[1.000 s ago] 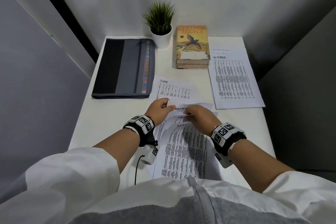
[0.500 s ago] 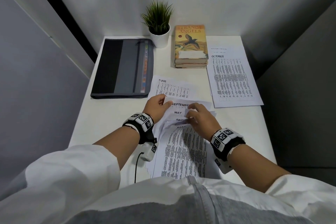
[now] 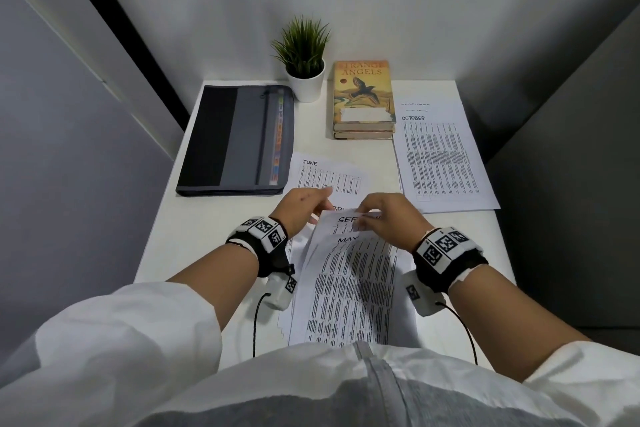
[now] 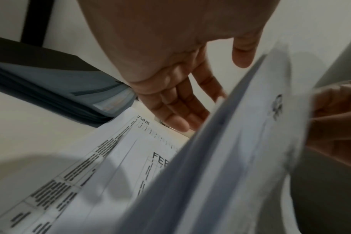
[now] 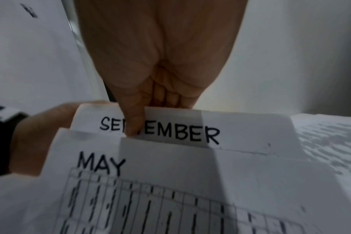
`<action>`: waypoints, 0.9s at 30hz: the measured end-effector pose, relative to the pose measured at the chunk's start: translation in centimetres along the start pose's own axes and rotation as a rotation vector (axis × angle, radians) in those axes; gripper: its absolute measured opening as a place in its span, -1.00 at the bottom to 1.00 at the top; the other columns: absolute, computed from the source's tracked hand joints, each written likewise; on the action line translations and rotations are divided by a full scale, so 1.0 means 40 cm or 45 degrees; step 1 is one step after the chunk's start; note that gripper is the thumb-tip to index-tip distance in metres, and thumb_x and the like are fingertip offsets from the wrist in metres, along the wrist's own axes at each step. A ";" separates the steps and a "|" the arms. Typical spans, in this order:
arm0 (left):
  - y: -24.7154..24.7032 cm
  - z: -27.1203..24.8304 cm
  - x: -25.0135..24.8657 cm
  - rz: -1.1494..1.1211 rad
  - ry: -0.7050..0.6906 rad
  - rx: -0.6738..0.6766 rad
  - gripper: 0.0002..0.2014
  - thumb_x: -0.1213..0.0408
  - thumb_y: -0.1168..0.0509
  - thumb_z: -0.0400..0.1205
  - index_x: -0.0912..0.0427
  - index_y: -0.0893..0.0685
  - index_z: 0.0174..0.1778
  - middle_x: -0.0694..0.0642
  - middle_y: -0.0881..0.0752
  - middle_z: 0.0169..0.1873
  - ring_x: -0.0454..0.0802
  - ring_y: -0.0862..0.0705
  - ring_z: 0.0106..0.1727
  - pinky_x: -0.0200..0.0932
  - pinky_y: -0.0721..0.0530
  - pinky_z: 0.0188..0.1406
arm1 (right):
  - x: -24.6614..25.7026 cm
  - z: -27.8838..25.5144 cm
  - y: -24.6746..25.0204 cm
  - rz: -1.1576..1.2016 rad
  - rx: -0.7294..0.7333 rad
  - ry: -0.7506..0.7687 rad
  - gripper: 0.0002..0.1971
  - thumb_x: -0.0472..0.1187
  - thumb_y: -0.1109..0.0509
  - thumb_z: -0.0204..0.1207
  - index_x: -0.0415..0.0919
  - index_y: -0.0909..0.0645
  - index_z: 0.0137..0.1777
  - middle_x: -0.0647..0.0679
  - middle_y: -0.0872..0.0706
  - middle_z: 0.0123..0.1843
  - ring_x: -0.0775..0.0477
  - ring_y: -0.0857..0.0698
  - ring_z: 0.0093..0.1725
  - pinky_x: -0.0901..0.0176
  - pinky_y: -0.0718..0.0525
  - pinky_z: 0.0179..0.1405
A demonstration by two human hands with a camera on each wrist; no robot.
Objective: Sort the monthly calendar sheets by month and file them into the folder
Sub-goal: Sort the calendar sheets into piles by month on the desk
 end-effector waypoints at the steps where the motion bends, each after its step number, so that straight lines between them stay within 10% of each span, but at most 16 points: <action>1: 0.004 0.001 -0.005 -0.011 0.014 0.002 -0.58 -0.03 -0.21 0.70 0.23 -0.76 -0.23 0.07 -0.77 -0.27 -0.13 -0.69 -0.25 -0.27 -0.64 -0.26 | 0.011 -0.002 0.014 0.000 0.007 0.011 -0.97 -0.23 -0.53 0.46 -0.16 -0.75 -0.16 0.02 -0.75 -0.13 -0.02 -0.72 -0.06 0.12 -0.68 0.04; 11: 0.063 -0.028 -0.139 -0.167 -0.180 -0.045 -0.45 -0.13 -0.06 0.73 0.27 -0.75 -0.05 0.03 -0.76 -0.25 -0.16 -0.70 -0.21 -0.28 -0.62 -0.16 | 0.149 0.008 0.154 0.025 -0.090 0.089 -0.90 -0.17 -0.57 0.41 -0.07 -0.69 -0.24 0.18 -0.73 -0.18 -0.04 -0.75 -0.13 0.10 -0.73 -0.16; 15: 0.092 -0.053 -0.229 -0.213 -0.473 -0.196 -0.13 -0.57 0.00 0.42 0.17 -0.72 0.10 -0.07 -0.79 -0.21 -0.25 -0.74 -0.14 -0.40 -0.67 -0.14 | 0.210 0.039 0.244 -0.056 -0.266 0.148 -0.86 -0.15 -0.52 0.46 -0.01 -0.61 -0.23 0.07 -0.72 -0.09 0.02 -0.70 -0.15 0.40 -0.65 -0.27; 21: 0.103 -0.045 -0.285 -0.060 -0.628 -0.436 -0.76 -0.11 -0.30 0.60 -0.11 -0.64 0.10 -0.11 -0.78 -0.05 -0.14 -0.77 -0.03 0.07 -0.79 -0.02 | 0.310 0.061 0.370 -0.019 -0.565 0.312 -0.85 -0.19 -0.55 0.44 -0.03 -0.60 -0.18 0.11 -0.69 -0.16 0.22 -0.61 -0.20 0.39 -0.51 -0.27; 27: 0.168 -0.027 -0.332 -0.254 -0.623 -0.669 -0.97 0.07 -0.30 0.67 -0.11 -0.59 -0.04 -0.27 -0.77 -0.16 -0.32 -0.73 -0.16 -0.31 -0.72 -0.25 | 0.196 0.011 0.477 0.124 -1.194 0.204 -0.36 0.09 -0.59 0.31 -0.04 -0.41 0.32 0.13 -0.49 0.26 0.20 -0.47 0.27 0.27 -0.40 0.35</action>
Point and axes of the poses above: each hand's wrist, its own z-axis towards the middle knuckle, its own y-axis out of the back of the hand, x = y × z, the point moved 7 cm from there along z, towards the middle knuckle
